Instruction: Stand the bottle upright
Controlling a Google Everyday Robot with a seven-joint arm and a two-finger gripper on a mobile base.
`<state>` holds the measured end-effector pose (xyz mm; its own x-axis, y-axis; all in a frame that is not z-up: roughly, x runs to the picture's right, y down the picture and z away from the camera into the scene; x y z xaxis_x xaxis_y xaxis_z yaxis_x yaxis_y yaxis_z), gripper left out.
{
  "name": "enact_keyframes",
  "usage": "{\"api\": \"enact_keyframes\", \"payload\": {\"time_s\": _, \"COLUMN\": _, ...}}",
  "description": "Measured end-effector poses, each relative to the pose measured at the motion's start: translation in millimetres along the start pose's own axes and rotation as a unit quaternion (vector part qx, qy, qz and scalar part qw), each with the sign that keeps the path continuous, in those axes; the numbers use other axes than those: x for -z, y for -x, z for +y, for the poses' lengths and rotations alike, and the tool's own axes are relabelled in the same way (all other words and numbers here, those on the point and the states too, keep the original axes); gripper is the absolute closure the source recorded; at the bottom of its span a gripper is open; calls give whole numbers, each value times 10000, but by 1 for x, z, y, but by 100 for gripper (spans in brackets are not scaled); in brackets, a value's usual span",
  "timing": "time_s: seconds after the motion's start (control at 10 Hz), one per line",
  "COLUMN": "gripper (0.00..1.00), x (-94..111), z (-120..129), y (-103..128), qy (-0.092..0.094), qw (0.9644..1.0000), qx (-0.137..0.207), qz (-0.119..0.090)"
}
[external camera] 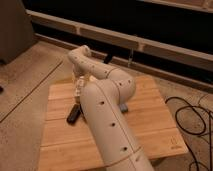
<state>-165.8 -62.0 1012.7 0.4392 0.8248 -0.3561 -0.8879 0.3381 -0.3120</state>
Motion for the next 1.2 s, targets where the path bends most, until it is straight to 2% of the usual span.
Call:
{"api": "enact_keyframes", "payload": {"time_s": 0.6, "gripper": 35, "x": -26, "z": 6, "y": 1, "qy": 195, "qw": 9997, "qx": -97, "qz": 139}}
{"api": "enact_keyframes", "payload": {"time_s": 0.9, "gripper": 35, "x": -33, "z": 6, "y": 1, "qy": 263, "qw": 9994, "qx": -147, "qz": 173}}
{"api": "enact_keyframes", "payload": {"time_s": 1.0, "gripper": 37, "x": -34, "z": 4, "y": 1, "qy": 261, "qw": 9994, "qx": -165, "qz": 180}}
{"api": "enact_keyframes", "payload": {"time_s": 1.2, "gripper": 57, "x": -32, "z": 3, "y": 3, "qy": 240, "qw": 9994, "qx": -211, "qz": 163}}
